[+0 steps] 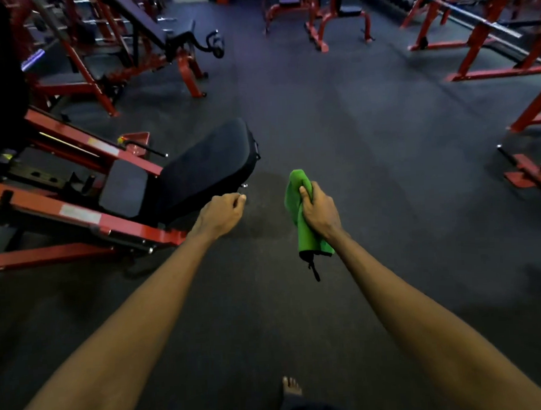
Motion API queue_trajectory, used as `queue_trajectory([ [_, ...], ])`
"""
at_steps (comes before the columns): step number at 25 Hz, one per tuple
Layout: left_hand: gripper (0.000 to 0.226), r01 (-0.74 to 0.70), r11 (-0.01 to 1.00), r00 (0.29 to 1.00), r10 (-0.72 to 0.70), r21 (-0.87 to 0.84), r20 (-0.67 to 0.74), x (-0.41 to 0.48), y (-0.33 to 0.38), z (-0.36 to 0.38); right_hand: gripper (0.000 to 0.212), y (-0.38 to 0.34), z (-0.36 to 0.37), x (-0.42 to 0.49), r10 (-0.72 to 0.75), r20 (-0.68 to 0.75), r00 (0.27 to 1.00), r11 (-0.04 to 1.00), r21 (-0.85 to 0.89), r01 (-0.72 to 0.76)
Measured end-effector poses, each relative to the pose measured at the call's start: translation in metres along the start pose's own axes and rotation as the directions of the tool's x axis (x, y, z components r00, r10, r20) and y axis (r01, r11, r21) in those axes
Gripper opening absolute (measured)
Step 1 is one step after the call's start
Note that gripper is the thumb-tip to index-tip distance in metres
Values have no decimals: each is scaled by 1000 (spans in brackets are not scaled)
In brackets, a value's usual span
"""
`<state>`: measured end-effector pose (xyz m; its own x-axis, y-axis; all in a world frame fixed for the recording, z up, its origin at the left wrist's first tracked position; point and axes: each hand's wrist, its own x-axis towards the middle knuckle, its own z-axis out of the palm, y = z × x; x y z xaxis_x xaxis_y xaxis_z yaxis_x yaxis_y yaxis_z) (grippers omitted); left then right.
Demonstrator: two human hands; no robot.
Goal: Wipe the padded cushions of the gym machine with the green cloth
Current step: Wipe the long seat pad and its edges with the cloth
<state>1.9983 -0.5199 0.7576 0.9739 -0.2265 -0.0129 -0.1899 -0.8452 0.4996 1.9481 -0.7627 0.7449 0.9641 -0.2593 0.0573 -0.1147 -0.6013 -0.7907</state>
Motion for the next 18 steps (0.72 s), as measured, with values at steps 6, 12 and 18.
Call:
queue_trajectory([
  [6,39,74,996,997,-74,-47,8,160,-21,-1,27,-4,27,176,-44,55,997,999,-14,45],
  [12,42,124,983,992,-122,-133,22,335,-55,-1,27,-17,75,367,-73,110,991,997,-29,77],
  [18,45,196,976,980,-190,-99,59,472,-79,-3,29,-33,101,527,-102,153,983,993,-45,110],
])
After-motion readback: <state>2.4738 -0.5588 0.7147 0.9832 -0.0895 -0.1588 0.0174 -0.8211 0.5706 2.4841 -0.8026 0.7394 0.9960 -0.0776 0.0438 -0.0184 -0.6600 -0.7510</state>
